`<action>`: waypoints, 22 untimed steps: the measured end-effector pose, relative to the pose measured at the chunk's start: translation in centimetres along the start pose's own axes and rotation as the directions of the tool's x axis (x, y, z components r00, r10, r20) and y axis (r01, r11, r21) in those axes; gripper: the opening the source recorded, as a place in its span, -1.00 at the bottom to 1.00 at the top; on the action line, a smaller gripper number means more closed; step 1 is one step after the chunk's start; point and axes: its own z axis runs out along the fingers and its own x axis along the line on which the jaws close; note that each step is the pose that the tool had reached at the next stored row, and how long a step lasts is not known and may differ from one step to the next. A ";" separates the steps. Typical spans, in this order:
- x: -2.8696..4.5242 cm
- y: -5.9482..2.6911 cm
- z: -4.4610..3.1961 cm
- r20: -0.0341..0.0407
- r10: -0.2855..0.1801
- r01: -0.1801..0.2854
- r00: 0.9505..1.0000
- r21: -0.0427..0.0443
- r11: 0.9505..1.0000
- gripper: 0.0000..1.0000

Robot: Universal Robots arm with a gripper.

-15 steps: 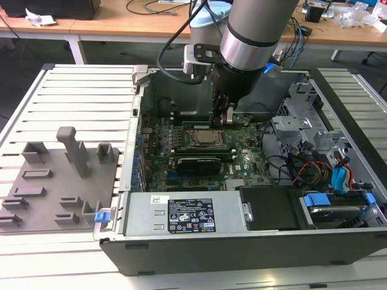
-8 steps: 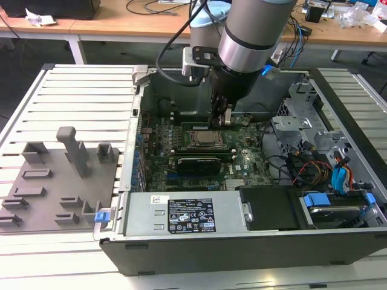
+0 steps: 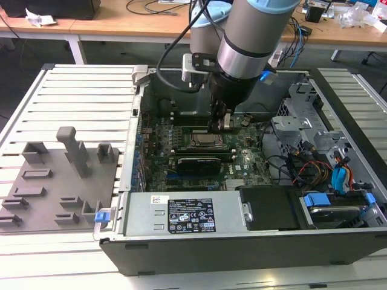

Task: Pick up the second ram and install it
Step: 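Insert the second ram into the second slot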

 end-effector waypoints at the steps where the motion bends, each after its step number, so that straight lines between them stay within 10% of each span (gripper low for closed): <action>1: 0.01 -0.01 0.07 0.000 0.000 0.000 1.000 0.000 1.000 -0.73; 22: 0.30 -0.22 1.96 0.000 0.000 0.000 1.000 0.000 1.000 -0.73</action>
